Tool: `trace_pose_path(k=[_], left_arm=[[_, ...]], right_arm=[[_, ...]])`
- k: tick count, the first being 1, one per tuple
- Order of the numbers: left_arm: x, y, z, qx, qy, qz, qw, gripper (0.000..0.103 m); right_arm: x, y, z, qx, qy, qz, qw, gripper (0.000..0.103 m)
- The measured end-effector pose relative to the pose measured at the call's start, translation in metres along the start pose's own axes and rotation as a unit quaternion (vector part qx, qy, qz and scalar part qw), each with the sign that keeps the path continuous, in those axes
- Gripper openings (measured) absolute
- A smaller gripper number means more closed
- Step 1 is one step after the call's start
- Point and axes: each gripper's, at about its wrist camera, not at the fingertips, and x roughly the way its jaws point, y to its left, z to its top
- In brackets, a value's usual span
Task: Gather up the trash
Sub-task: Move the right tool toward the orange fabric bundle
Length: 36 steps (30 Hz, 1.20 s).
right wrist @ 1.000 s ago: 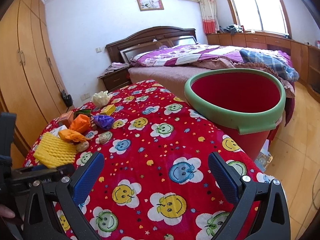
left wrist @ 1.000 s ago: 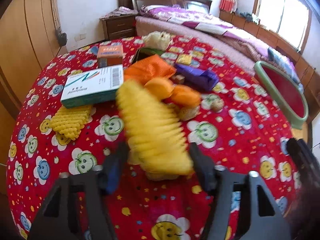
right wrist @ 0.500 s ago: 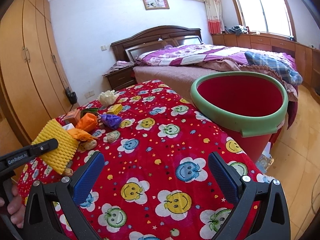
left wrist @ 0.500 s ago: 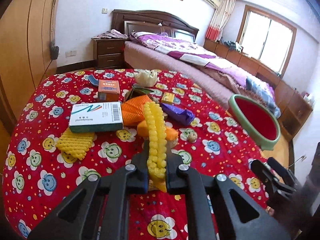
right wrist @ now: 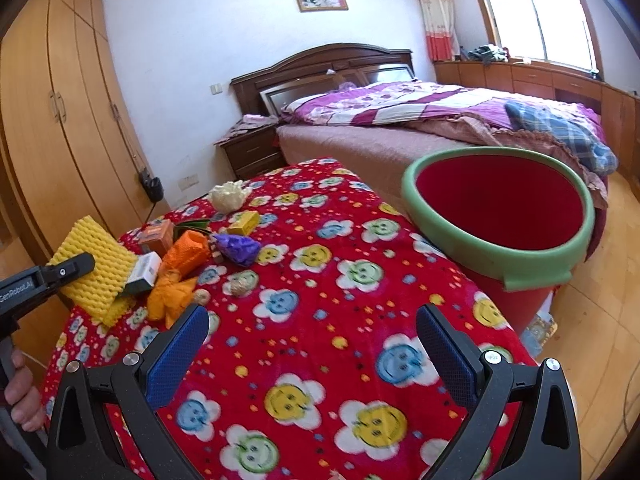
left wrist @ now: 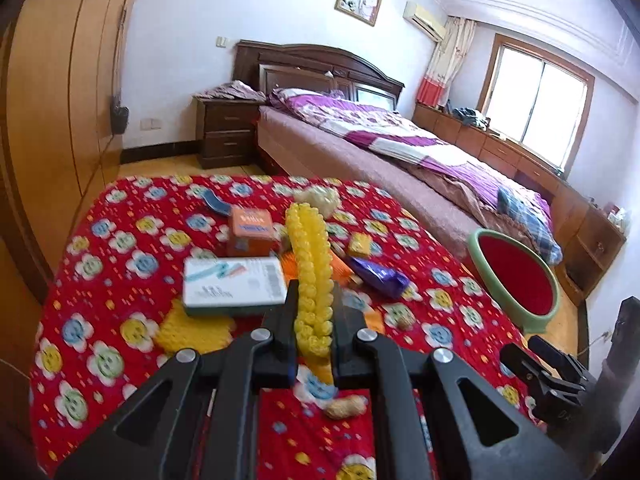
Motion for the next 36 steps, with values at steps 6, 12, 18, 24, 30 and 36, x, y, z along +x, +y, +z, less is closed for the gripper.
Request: trace_pose_path(k=[6,12,18,24,30,36], left_arm=[[0.007,0.018,0.02,-0.003,-0.019,0.031,0.9993,0.011],[0.02,0.03,0.029,-0.001,-0.036,0.051,0.9981,0.011],[0.037,0.034,0.025,0.011,-0.035,0.056,0.9977,0.011],[0.057,0.044,0.022,-0.005,-0.016,0.036,0.9992,0.011],[0.065,0.05,0.022,-0.023,-0.012,0.017,0.9995,0.011],[0.06,0.047,0.022,-0.023,-0.017,0.013,0.9995,0.011]], right_arm=[[0.026,0.019,0.018,-0.014,0.027,0.017,0.999,0.103],[0.062,0.034,0.035,-0.044,0.047,0.016,0.998,0.103],[0.105,0.041,0.046,-0.048,0.082,0.011,0.995,0.102],[0.133,0.049,0.045,-0.053,0.12,0.022,0.991,0.07],[0.143,0.053,0.04,-0.056,0.143,0.028,0.988,0.042],[0.144,0.044,0.04,-0.035,0.148,0.022,0.988,0.007]])
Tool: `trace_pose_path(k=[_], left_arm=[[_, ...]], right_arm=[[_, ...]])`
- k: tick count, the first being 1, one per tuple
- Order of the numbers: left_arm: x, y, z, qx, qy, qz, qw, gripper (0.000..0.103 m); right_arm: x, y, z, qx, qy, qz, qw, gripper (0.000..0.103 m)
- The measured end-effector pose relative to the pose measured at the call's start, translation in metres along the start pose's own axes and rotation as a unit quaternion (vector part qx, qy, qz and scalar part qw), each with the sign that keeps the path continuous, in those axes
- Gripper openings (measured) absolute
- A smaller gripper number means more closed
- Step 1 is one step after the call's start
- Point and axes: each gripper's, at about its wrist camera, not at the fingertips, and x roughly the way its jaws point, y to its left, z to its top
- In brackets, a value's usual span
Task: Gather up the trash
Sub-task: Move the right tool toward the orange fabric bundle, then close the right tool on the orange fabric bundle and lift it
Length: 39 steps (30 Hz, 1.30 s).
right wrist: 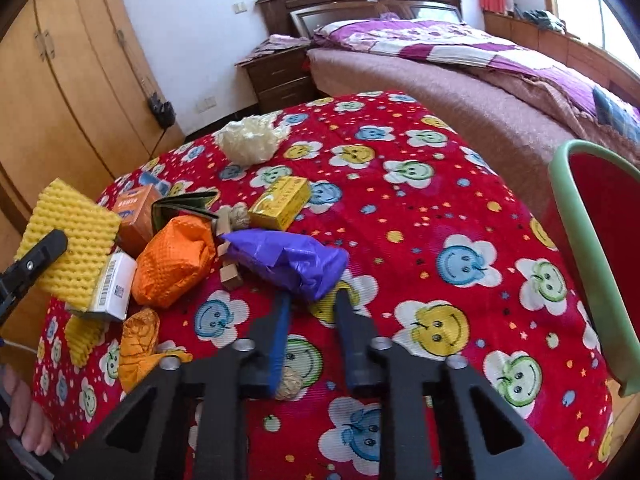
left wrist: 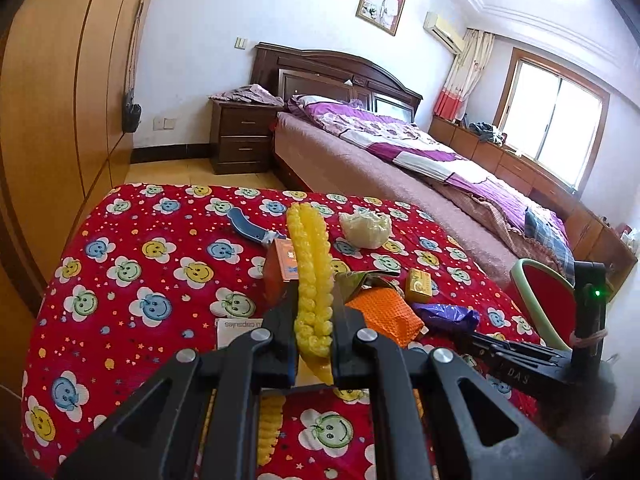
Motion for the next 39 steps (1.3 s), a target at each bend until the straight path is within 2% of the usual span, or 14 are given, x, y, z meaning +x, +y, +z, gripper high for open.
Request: trace_pose_path(k=[8,16,21,26,32,34,36,39], left_arm=[[-0.023,-0.007,0.003,-0.001,-0.015,-0.001,0.9999,0.011],[-0.051,-0.028,0.002,0.003,-0.027,-0.024,0.9993,0.011],[-0.063,-0.039,-0.002,0.001,-0.019,-0.045,0.9988,0.011],[-0.079,-0.046,-0.003,0.003,-0.024,-0.05,0.9985,0.011],[-0.085,-0.045,-0.008,0.005,-0.023,-0.034,0.9991,0.011],[-0.082,-0.042,-0.008,0.002,-0.02,-0.029,0.9994,0.011],[-0.077,-0.037,-0.01,0.001,-0.016,-0.021,0.9997,0.011],[-0.07,-0.027,-0.014,-0.006,-0.006,-0.013,0.9999,0.011]], right_arm=[[-0.023,-0.008,-0.009,0.025,-0.018,0.02,0.999,0.002],[-0.075,-0.009,-0.023,0.035,-0.068,0.029,0.997,0.001],[-0.11,-0.009,-0.035,0.039,-0.103,0.03,0.993,0.001],[-0.132,-0.007,-0.04,0.037,-0.121,0.034,0.991,0.002],[-0.129,-0.005,-0.039,0.035,-0.102,0.046,0.993,0.008],[-0.123,-0.001,-0.04,0.037,-0.091,0.054,0.994,0.016],[-0.115,0.005,-0.042,0.034,-0.079,0.059,0.995,0.028],[-0.102,0.015,-0.043,0.026,-0.062,0.067,0.996,0.035]])
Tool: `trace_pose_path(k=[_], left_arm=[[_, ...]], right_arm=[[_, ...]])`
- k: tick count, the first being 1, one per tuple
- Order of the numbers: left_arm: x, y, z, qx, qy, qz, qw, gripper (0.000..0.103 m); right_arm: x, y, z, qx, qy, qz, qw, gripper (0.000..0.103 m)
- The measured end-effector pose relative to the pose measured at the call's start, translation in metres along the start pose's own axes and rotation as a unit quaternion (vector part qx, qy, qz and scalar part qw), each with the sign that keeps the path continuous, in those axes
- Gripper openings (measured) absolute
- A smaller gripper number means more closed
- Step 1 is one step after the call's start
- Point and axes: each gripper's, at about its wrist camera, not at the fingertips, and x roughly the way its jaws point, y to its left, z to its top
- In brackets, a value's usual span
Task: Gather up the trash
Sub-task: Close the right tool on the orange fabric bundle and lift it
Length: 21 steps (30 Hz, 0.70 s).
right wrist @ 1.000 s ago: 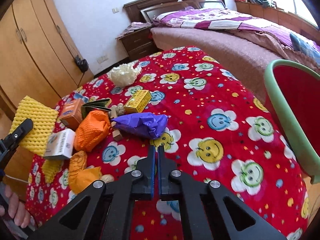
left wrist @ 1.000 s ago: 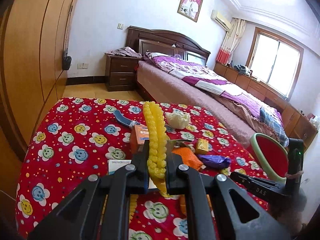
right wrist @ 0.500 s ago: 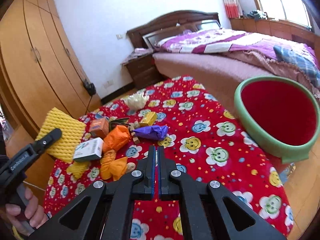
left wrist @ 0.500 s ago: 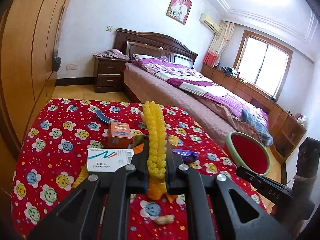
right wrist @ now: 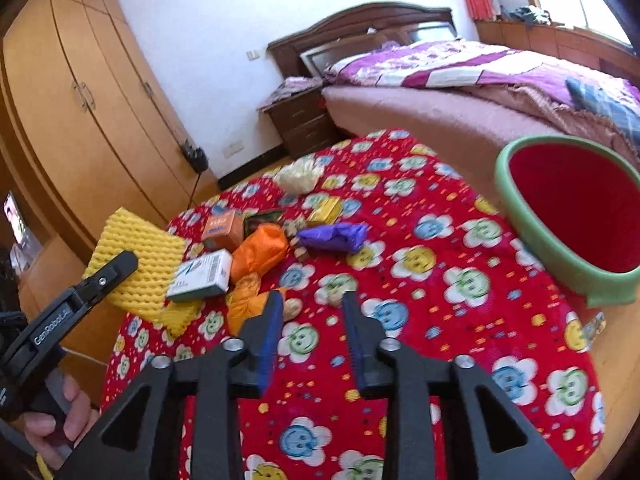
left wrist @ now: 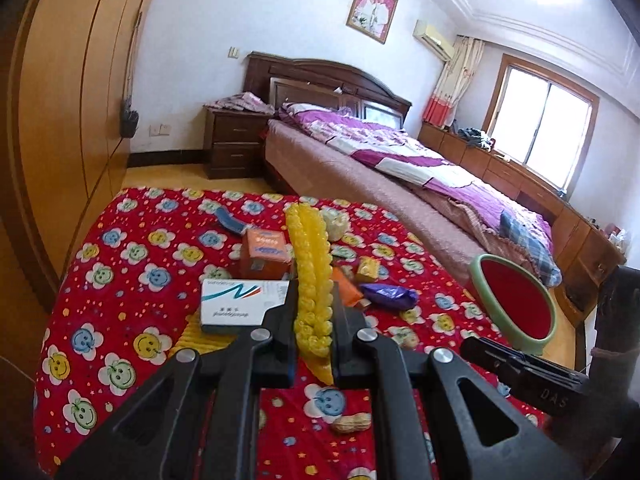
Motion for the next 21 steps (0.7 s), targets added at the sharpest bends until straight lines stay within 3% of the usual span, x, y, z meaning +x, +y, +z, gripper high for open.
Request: trace_pose_path(k=[2,6,12,21], left_arm=[[0.004,0.008,-0.003,-0.007,0.006,0.008,0.9999,0.011],[0.007,0.023,-0.008,-0.012,0.014,0.034,0.9993,0.011],[0.011,0.048,-0.01,-0.024,0.015,0.069,0.9972,0.011],[0.014,0.075,-0.012,-0.054,0.018,0.078,0.9953,0.011]], right_arm=[[0.01,0.008,-0.001,-0.01,0.01,0.003,1.0,0.039],[0.029,0.025,-0.001,-0.026,0.024,0.01,0.999,0.057],[0.058,0.045,0.0,-0.042,0.05,0.014,0.998,0.058],[0.095,0.074,-0.003,-0.103,0.063,-0.008,0.993,0.058]])
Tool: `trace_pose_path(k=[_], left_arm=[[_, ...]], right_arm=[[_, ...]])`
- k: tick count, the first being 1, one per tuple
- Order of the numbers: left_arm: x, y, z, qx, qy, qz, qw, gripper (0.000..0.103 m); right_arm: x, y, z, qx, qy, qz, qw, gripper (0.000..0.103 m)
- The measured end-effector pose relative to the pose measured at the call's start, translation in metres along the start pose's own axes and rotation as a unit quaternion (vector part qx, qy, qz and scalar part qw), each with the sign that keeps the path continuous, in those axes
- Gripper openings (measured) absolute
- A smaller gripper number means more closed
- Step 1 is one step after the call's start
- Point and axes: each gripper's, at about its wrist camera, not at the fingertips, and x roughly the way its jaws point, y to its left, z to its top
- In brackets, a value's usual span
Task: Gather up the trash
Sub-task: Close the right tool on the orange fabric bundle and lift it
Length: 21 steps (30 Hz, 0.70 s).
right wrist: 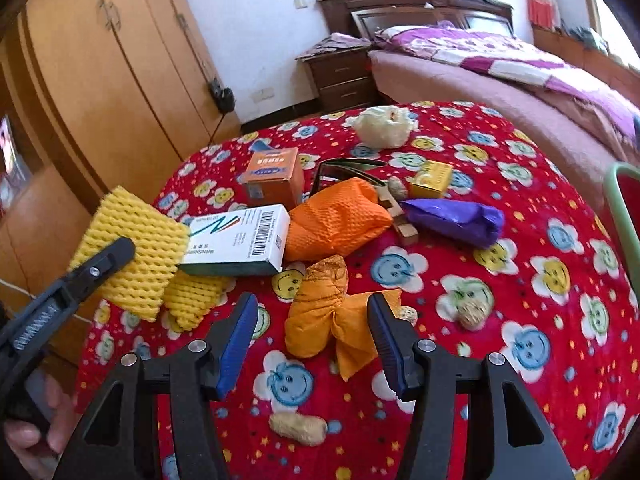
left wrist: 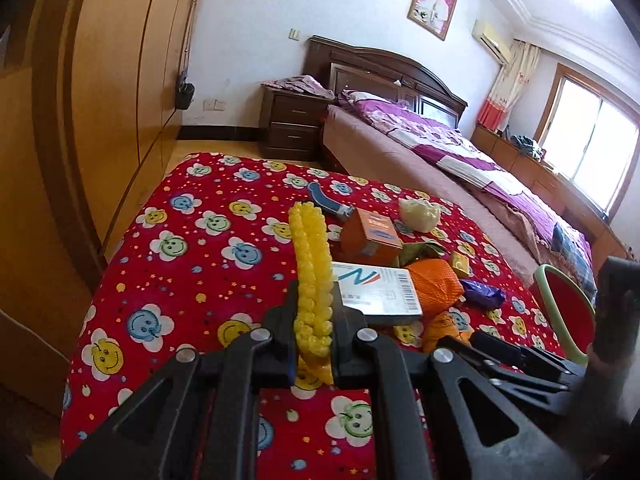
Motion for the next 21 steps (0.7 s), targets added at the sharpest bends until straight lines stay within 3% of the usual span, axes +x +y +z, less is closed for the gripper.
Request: trace_pose_path(k=[7,9,12,21], left_arm=[[0.003,0.0,0.0,-0.002,0.004,-0.003,1.0,0.011],[0.004,-0.002,0.0,0.0,0.004,-0.004,1.0,0.011],[0.003,-0.003,0.0,0.001,0.005,-0.006,1.0,0.011],[-0.004,-0.016,0.002,0.007,0.004,-0.019,0.9998,0.011]], right_arm=[[0.012,0.008,-0.003,-0.039,-0.005,-0.026,0.999,0.056],[0.014,0.008,-0.004,-0.042,0.002,-0.029,0.999,0.04],[0.013,0.005,-0.007,-0.031,0.005,-0.019,0.999,0.033],[-0.032,0.0,-0.011,-0.015,-0.036,0.007,0.999,0.031]])
